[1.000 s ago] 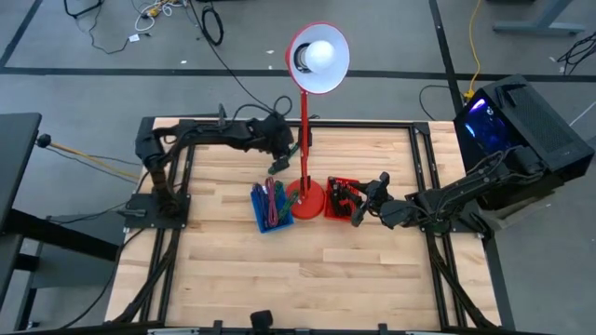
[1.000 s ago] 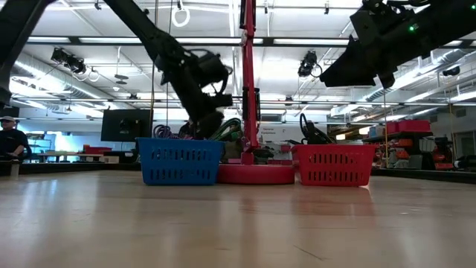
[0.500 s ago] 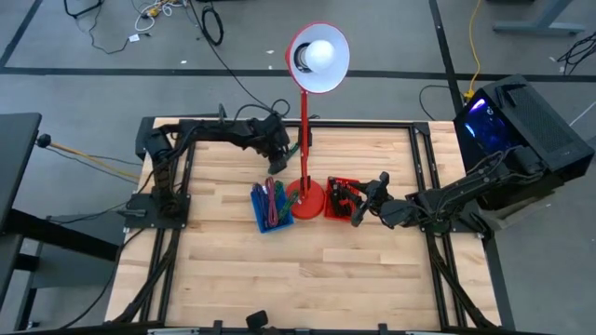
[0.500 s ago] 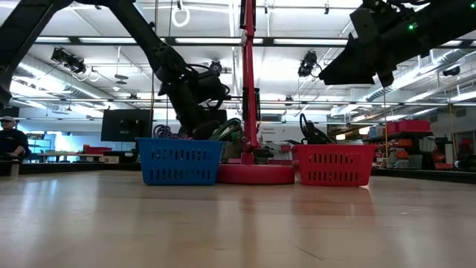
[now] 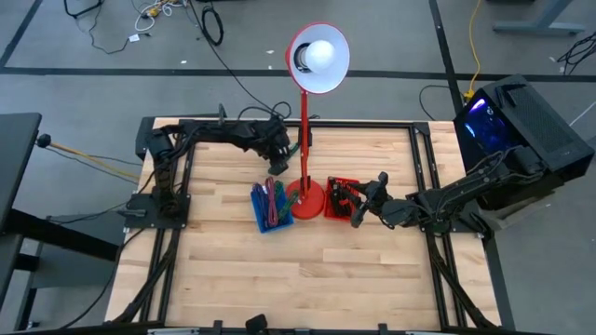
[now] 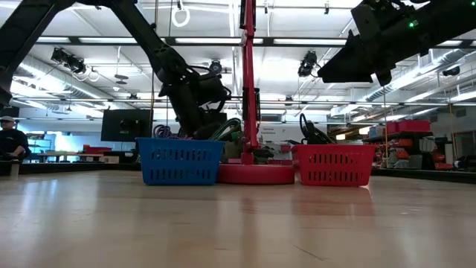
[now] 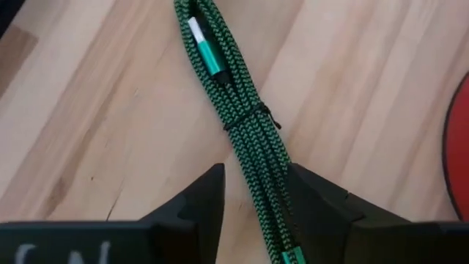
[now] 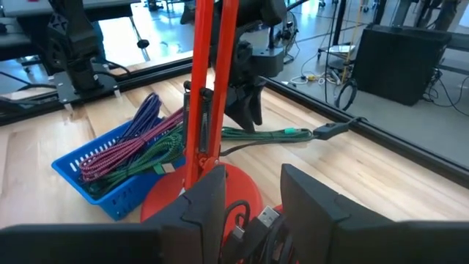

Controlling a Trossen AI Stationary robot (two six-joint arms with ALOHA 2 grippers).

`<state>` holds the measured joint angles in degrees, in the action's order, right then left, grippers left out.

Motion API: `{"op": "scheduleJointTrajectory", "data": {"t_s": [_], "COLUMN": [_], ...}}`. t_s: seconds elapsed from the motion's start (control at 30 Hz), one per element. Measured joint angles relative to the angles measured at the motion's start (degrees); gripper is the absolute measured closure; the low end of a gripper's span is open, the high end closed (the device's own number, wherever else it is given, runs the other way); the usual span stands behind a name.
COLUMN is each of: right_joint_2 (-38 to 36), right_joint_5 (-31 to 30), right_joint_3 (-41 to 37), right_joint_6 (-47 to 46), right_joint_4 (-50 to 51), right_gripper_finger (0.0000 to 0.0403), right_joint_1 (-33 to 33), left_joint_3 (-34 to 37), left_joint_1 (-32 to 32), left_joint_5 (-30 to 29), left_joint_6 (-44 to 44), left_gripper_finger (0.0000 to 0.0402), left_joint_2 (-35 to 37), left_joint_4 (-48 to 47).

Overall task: Pick & Place USB Port
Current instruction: Put the green charger cable into the blue bin

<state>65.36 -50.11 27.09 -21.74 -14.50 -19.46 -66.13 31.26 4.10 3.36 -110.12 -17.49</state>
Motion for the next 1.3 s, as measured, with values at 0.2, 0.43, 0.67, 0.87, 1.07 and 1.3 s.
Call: {"op": "scheduleJointTrajectory", "data": {"t_s": [0.2,0.43,0.67,0.87,1.07,1.3], "right_joint_2": [0.0,0.0,0.0,0.0,0.0,0.0], "right_joint_5": [0.0,0.6,0.6,0.7,0.8,1.1], "right_joint_3": [0.0,0.0,0.0,0.0,0.0,0.0], "right_joint_6": [0.5,1.3,1.5,1.5,1.5,2.8], "right_joint_4": [-0.3,-1.1,-1.3,-1.3,-0.9,-0.8], "right_gripper_finger": [0.0271,0.0271,0.0271,0.0271,0.0271,0.0271], "right_joint_1": [0.0,0.0,0.0,0.0,0.0,0.0], "left_joint_3": [-0.2,-0.4,-3.1,-10.7,-17.5,-18.6], "left_joint_1": [-2.4,-3.5,-3.4,-3.2,-3.5,-3.8], "left_joint_5": [-1.3,-7.2,-9.9,-14.5,-14.9,-16.7], "left_joint_6": [0.1,0.6,0.5,0.8,0.5,-1.4], "left_gripper_finger": [0.024,0.0295,0.0383,0.0383,0.0383,0.0385], "left_joint_2": [-2.4,-4.6,-5.1,-5.4,-4.9,0.6], "left_joint_4": [0.3,0.3,-2.1,-13.8,-23.7,-26.9]}}
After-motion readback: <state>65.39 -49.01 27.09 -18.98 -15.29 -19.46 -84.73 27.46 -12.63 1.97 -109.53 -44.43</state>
